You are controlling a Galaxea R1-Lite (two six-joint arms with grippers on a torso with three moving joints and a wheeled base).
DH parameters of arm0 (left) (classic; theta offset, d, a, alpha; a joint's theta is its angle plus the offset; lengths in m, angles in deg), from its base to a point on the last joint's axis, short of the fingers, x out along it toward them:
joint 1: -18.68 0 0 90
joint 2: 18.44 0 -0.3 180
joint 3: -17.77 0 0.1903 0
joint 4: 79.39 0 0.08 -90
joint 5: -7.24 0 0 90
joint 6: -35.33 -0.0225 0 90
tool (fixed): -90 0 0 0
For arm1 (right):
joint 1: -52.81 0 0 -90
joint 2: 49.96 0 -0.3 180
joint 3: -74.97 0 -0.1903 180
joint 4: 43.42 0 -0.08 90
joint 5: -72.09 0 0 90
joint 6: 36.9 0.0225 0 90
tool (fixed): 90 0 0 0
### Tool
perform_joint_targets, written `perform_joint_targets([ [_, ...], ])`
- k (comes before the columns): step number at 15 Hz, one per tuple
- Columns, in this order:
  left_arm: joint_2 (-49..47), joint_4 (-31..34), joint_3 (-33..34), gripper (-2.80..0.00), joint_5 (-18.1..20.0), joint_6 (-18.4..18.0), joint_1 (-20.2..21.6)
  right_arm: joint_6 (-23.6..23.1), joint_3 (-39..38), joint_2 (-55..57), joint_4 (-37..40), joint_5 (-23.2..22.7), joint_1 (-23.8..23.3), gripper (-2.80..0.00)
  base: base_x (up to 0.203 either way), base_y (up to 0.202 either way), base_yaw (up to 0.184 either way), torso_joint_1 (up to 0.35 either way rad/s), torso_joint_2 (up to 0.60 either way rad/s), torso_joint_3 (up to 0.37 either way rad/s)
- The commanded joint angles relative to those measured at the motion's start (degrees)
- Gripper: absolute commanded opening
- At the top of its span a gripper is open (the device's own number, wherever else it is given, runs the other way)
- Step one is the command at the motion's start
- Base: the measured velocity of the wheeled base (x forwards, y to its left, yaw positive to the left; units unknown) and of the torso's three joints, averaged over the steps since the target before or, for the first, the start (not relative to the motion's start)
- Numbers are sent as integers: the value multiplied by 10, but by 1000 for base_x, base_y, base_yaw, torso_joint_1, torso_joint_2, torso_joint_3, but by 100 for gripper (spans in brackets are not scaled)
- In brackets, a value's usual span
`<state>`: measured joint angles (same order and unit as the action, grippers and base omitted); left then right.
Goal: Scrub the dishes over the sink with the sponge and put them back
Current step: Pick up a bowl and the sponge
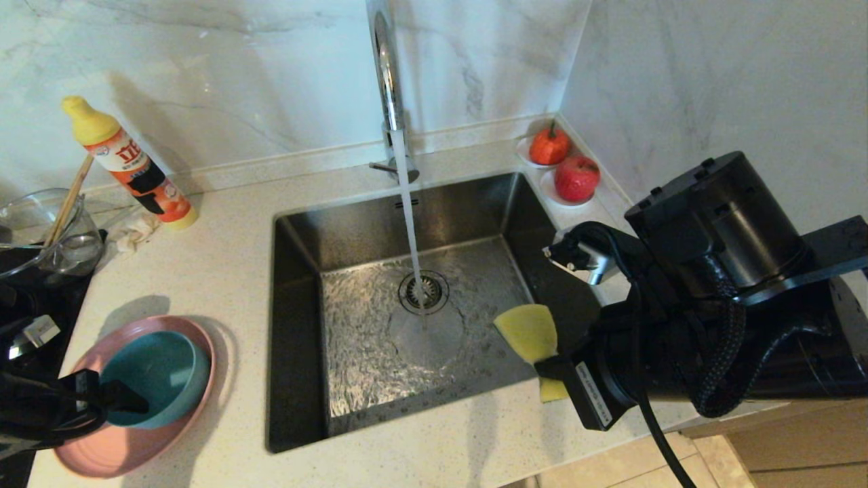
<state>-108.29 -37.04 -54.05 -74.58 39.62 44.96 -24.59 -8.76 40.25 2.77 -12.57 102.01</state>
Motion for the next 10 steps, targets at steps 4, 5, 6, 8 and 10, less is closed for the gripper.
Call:
perform_joint_targets([
  [4, -6, 0, -1, 0, 36, -5, 0, 2, -1, 1, 1, 0, -1, -280, 0, 0, 0, 0, 0, 0],
  [5, -8, 0, -2, 0, 35, -5, 0, 2, -1, 0, 1, 0, -1, -280, 0, 0, 0, 0, 0, 0],
  [6, -8, 0, -2, 0, 35, -5, 0, 1, 0, -1, 1, 0, -1, -280, 0, 0, 0, 0, 0, 0],
  [8, -8, 0, 0, -280, 33, -5, 0, 2, 0, -1, 2, 0, -1, -280, 0, 0, 0, 0, 0, 0],
  [10, -9, 0, -2, -280, 31, -6, 0, 2, -2, 0, 1, 0, 0, -280, 0, 0, 0, 0, 0, 0],
])
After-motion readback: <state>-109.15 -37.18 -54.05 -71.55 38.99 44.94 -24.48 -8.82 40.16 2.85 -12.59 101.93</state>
